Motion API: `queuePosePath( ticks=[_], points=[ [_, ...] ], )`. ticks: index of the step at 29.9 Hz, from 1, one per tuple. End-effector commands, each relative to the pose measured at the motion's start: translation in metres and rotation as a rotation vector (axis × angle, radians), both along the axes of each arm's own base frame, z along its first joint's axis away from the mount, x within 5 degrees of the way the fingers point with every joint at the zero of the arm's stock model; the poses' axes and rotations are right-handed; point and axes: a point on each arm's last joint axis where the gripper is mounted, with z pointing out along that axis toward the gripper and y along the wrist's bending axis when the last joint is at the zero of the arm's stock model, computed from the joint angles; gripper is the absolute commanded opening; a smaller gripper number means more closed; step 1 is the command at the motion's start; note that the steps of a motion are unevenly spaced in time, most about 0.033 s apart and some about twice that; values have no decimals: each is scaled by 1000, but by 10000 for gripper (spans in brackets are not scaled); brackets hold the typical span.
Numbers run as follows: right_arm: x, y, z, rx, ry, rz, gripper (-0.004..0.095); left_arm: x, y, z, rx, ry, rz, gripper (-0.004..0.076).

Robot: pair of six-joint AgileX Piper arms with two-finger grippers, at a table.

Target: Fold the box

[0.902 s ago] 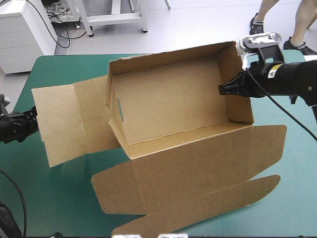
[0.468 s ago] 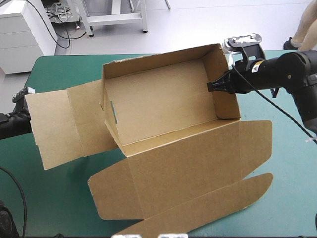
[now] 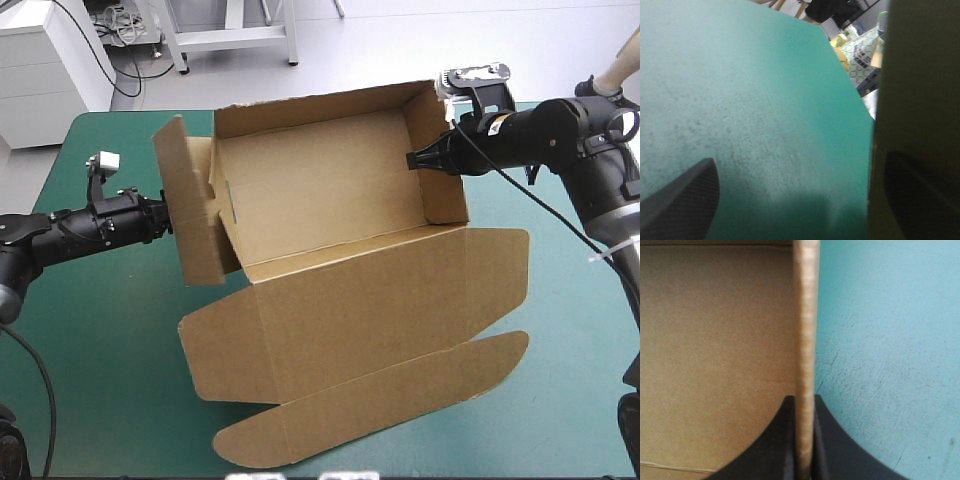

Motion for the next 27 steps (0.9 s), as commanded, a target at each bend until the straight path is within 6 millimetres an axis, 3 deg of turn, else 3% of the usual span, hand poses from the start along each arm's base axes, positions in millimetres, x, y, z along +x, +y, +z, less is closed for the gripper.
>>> queuePosePath(
  ticks=[1, 12, 20, 27],
  points=[
    [-7, -5, 23, 39, -117, -33, -21, -9, -14, 30, -141, -105, -78, 637],
    [-4, -13, 22, -33, -137, -95, -21, -7, -14, 55, -239, -144, -59, 637],
    [-4, -13, 23, -33, -144, -97, -21, -23, -19, 73, -241, -203, -71, 637],
    [-4, -13, 23, -31, -141, -99, -20, -36, -49, 76, -224, -196, -193, 637]
  ],
)
